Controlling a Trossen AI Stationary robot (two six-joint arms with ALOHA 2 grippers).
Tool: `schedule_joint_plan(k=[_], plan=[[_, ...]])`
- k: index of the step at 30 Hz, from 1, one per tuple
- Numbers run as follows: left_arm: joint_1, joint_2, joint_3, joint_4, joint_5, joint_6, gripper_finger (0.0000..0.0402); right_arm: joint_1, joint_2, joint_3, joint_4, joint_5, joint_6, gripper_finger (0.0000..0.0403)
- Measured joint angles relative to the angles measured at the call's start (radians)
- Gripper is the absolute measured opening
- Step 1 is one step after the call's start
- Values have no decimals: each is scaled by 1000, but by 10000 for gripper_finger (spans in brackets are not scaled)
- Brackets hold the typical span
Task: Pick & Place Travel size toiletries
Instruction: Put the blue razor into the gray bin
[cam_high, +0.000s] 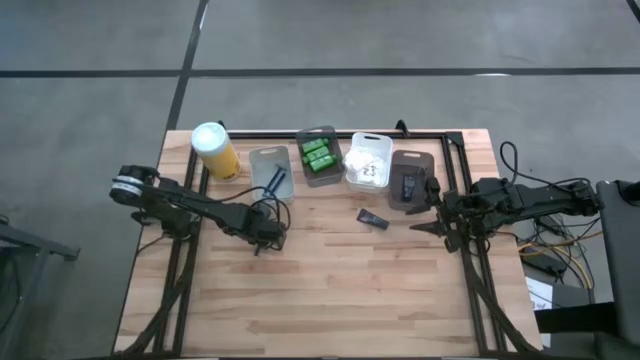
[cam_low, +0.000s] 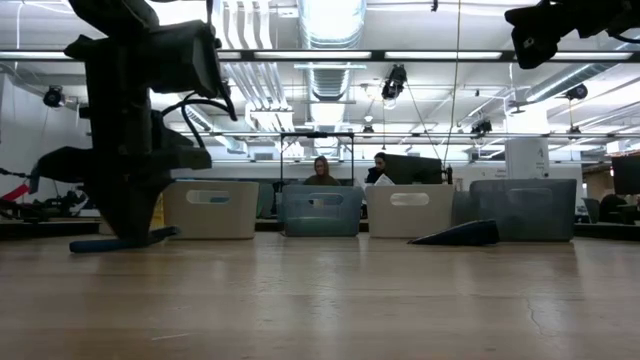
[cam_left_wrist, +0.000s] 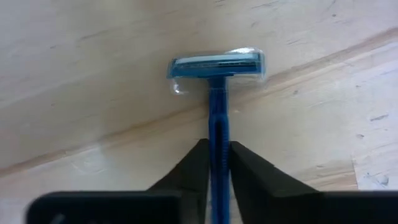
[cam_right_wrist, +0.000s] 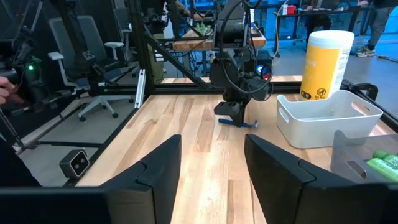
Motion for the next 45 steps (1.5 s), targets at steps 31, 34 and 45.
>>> schedule_joint_plan(k=[31, 34, 45], plan=[[-1, -135, 169, 15, 15, 151, 27, 0, 0, 0, 0, 0, 0, 84], [0, -149, 215, 15, 0, 177, 27, 0, 0, 0, 0, 0, 0, 75], [5, -167, 427, 12, -87, 310, 27, 0, 0, 0, 0, 0, 0, 48]])
